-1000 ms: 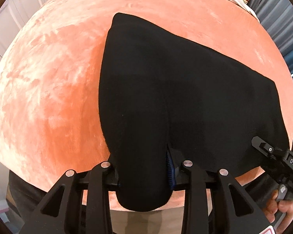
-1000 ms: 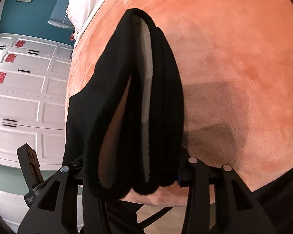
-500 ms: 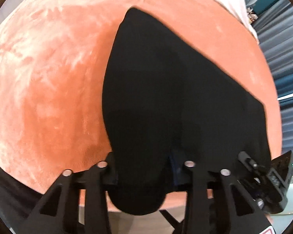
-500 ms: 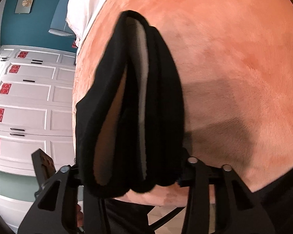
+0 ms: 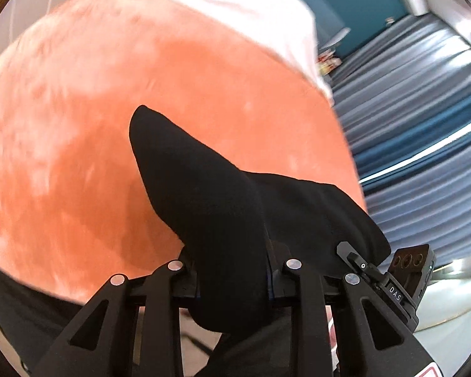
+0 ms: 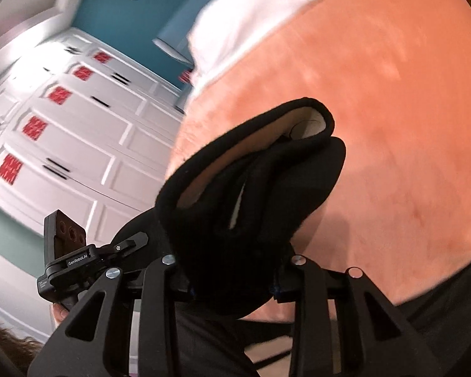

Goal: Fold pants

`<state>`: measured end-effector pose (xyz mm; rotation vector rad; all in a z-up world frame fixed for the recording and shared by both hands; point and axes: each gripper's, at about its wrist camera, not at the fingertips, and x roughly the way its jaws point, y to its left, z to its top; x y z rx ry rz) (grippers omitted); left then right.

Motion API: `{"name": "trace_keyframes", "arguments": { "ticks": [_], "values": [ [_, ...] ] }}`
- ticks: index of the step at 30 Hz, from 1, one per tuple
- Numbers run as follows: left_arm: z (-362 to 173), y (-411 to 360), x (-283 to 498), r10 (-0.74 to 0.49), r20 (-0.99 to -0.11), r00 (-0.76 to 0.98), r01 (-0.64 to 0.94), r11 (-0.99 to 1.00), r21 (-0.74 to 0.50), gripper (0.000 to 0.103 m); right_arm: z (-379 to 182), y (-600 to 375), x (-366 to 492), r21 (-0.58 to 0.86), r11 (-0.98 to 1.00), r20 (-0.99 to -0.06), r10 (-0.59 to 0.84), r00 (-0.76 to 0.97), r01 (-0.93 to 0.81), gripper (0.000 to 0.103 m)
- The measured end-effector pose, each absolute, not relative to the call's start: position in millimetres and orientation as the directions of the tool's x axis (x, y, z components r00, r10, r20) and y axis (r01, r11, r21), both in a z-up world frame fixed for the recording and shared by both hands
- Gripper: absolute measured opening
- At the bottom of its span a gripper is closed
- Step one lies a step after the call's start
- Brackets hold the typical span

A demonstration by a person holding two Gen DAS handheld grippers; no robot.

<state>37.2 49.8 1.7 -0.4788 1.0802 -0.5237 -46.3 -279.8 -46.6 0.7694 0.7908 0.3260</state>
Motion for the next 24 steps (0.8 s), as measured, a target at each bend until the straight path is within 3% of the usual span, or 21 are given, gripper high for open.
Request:
{"name": "trace_keyframes", "arguments": {
  "ticks": [8, 13, 20, 24],
  "values": [
    [95.4, 40.5, 92.5, -0.619, -0.558, 0.553, 0.331, 0.778, -0.534, 0.023, 44.1, -292.2, 12.6, 0.675, 0.715, -0.341, 0.52, 0.783, -0.182, 0.031],
    [117.0, 35.6, 162.1, -0.597, -0.501, 0.627, 0.373, 0.794, -0.479, 0.024, 74.1, -297.8, 91.0, 0.608, 0.749, -0.252, 0.497, 0.831, -0.264, 0.031],
    [94.9, 26.7, 278.3, -0.564, -0.479, 0.673, 0.381, 0.819, -0.428, 0.025, 50.3, -316.7, 219.1, 0.632, 0.722, -0.176, 0.49, 0.854, -0.283, 0.031],
    [43.9, 15.2, 340.7, -0.542, -0.511, 0.667, 0.364, 0.836, -0.412, 0.026, -4.8, -327.5, 291.8, 0.676, 0.693, -0.183, 0.488, 0.853, -0.252, 0.031]
  ]
}}
